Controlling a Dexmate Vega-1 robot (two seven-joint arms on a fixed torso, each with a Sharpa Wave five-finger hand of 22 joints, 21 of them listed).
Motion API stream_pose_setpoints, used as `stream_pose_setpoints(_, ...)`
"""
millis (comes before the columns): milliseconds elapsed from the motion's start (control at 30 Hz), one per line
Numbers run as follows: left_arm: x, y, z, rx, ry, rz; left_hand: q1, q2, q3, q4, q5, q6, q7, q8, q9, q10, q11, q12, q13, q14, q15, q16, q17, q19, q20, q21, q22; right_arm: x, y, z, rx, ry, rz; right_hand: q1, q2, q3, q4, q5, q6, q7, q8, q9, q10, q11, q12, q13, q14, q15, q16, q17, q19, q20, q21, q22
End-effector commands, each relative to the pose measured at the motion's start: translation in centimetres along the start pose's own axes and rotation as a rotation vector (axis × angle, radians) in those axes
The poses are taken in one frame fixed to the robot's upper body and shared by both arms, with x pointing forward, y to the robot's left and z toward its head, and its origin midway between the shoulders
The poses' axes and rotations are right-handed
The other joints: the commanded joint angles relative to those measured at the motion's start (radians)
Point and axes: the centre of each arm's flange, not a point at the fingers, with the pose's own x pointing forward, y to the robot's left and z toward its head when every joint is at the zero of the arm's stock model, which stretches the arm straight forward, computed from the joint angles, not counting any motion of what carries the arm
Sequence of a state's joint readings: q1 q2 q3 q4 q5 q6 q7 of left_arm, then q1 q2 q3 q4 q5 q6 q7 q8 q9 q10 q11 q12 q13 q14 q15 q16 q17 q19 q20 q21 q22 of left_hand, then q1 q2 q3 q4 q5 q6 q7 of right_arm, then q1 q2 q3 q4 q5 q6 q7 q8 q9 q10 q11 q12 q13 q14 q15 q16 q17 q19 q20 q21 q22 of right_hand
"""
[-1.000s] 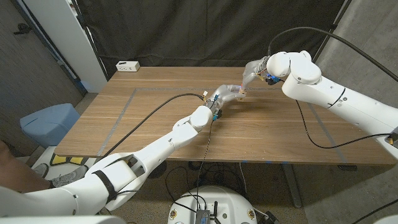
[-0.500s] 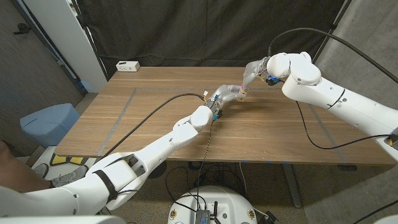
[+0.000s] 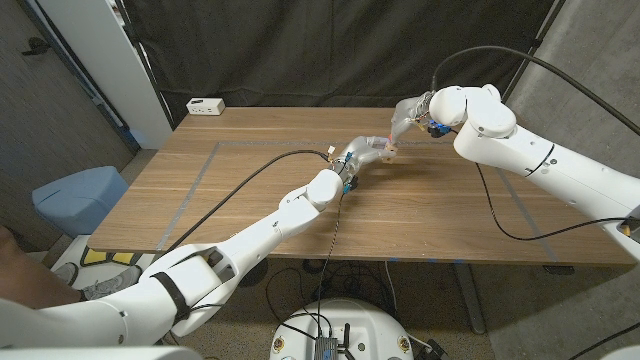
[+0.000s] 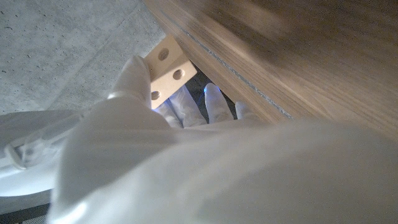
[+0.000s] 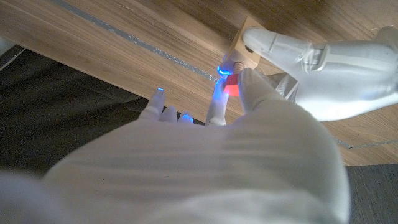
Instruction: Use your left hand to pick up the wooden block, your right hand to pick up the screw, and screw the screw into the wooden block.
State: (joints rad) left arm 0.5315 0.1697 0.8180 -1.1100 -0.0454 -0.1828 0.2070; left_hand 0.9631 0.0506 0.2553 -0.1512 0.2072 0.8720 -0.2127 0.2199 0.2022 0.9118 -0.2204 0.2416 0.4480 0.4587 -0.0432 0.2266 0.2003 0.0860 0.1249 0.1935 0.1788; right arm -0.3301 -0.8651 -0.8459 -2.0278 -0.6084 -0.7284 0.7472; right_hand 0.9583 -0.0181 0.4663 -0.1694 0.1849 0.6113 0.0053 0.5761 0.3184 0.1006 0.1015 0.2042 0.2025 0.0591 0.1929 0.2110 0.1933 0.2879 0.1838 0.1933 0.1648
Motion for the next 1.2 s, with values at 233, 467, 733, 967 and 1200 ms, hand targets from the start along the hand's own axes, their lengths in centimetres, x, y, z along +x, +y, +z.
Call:
stream_pose_setpoints(233, 0.46, 0.09, -0.18, -0.003, 0.004, -0.006, 0.005, 0.032, 0.006, 0.005, 0.008, 0.033, 0.027, 0.008, 0.007, 0.009, 0.001, 0.008, 0.111, 0.007, -0.095, -0.004, 0.002, 0.006, 0.006, 0.008, 0.003, 0.51, -0.12, -0.05, 0.000, 0.001, -0.008, 0.009, 0.003, -0.006, 0.011, -0.001, 0.018, -0.002, 0.025, 0.018, 0.022, -0.003, 0.009, 0.002, 0.012, -0.005, 0.008, 0.005, 0.008, 0.002, 0.000, 0.004)
stream_pose_setpoints(467, 0.61, 0.11, -0.24, -0.005, 0.005, -0.007, 0.004, 0.032, 0.006, 0.005, 0.008, 0.033, 0.030, 0.008, 0.007, 0.009, 0.001, 0.007, 0.111, 0.008, -0.094, -0.005, 0.002, 0.007, 0.005, 0.009, 0.003, 0.73, -0.18, -0.07, -0.001, -0.003, -0.008, 0.007, 0.005, -0.010, 0.013, -0.001, 0.024, -0.008, 0.039, 0.028, 0.033, -0.008, 0.010, 0.003, 0.016, -0.008, 0.009, 0.006, 0.009, 0.003, 0.000, 0.004)
stream_pose_setpoints(733, 0.75, 0.14, -0.33, -0.005, 0.008, -0.008, 0.004, 0.034, 0.008, 0.006, 0.008, 0.034, 0.028, 0.008, 0.007, 0.009, 0.001, 0.007, 0.111, 0.008, -0.093, -0.005, 0.002, 0.007, 0.004, 0.009, 0.003, 1.00, -0.11, -0.24, 0.003, 0.004, -0.006, 0.004, 0.007, -0.015, 0.016, -0.001, 0.037, -0.014, 0.058, 0.041, 0.041, -0.009, 0.010, 0.003, 0.021, -0.013, 0.011, 0.007, 0.012, 0.003, 0.000, 0.004)
stream_pose_setpoints(967, 0.85, 0.15, -0.34, -0.006, 0.009, -0.011, 0.005, 0.034, 0.008, 0.005, 0.008, 0.033, 0.027, 0.008, 0.007, 0.010, 0.001, 0.007, 0.112, 0.010, -0.094, -0.006, 0.001, 0.009, 0.004, 0.009, 0.003, 1.12, 0.01, -0.32, 0.003, 0.012, -0.010, 0.001, 0.009, -0.019, 0.018, 0.000, 0.044, -0.017, 0.071, 0.050, 0.053, -0.013, 0.012, 0.004, 0.025, -0.017, 0.012, 0.008, 0.017, 0.000, 0.001, 0.004)
stream_pose_setpoints(1200, 0.87, 0.04, -0.38, -0.007, 0.011, -0.017, 0.005, 0.035, 0.009, 0.005, 0.009, 0.032, 0.027, 0.008, 0.007, 0.009, 0.001, 0.006, 0.112, 0.010, -0.092, -0.006, 0.001, 0.008, 0.006, 0.009, 0.003, 1.13, 0.15, -0.40, -0.001, 0.021, -0.010, -0.008, 0.011, -0.026, 0.023, -0.001, 0.054, -0.017, 0.088, 0.062, 0.062, -0.014, 0.012, 0.004, 0.029, -0.022, 0.013, 0.008, 0.021, -0.001, 0.001, 0.004)
